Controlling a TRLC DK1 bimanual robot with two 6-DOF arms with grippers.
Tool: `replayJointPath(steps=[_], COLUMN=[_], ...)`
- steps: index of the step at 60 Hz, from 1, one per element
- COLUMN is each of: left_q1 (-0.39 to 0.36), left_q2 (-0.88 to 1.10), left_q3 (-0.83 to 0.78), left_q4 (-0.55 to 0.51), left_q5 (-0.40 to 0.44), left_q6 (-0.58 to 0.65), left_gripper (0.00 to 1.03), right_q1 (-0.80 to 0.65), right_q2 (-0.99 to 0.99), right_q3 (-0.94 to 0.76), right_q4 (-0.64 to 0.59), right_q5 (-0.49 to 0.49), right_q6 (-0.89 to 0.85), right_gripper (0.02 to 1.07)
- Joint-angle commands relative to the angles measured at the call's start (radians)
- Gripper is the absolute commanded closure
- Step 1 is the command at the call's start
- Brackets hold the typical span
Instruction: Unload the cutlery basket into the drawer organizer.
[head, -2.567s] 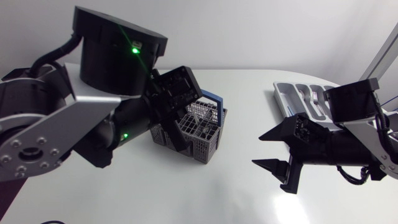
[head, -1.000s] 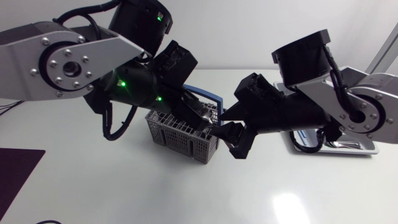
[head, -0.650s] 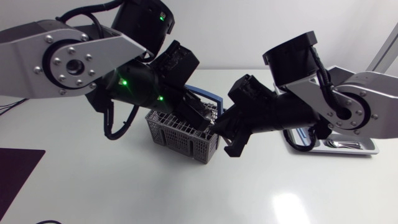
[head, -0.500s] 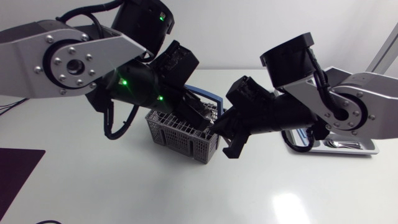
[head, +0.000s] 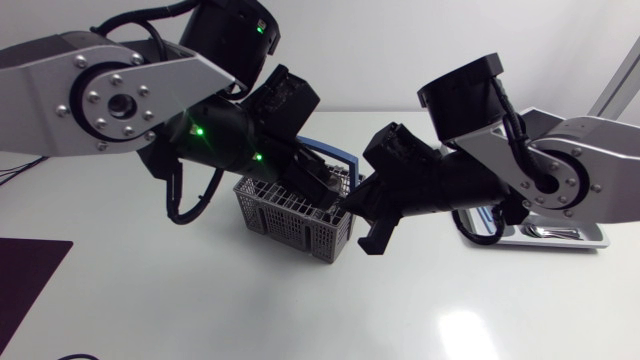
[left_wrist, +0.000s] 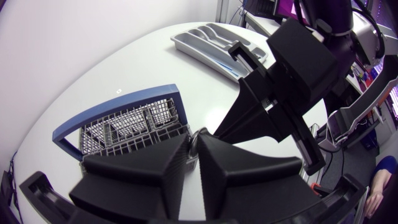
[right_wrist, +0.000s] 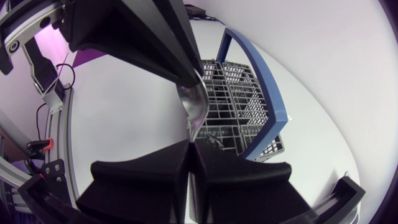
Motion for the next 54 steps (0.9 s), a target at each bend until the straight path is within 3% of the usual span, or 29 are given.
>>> replayJointPath(steps=[1,12,31,42,54], left_q1=[0.010,0.040,0.140,0.188,0.178], left_q2=[0.004,-0.005,-0.013,-0.028,-0.039], left_q3=[0.049,0.078,0.097,0.077,0.019], left_q4=[0.001,-0.004,-0.048,-0.079,-0.079], left_q5=[0.015,0.017,0.044,0.113,0.115], left_q6=[-0.018,-0.011,0.133,0.232,0.298], left_gripper=[0.65,0.49,0.39,0.35,0.34], right_q1=[0.003,-0.020,-0.140,-0.313,-0.574], right_q2=[0.014,0.004,-0.039,-0.059,-0.050], right_q3=[0.019,0.003,-0.041,-0.055,-0.041], right_q4=[-0.010,-0.044,-0.116,-0.197,-0.318], right_q5=[-0.008,-0.033,-0.097,-0.192,-0.281], right_q6=[0.012,-0.011,-0.097,-0.204,-0.414], right_gripper=[1.01,1.01,1.01,1.01,1.01])
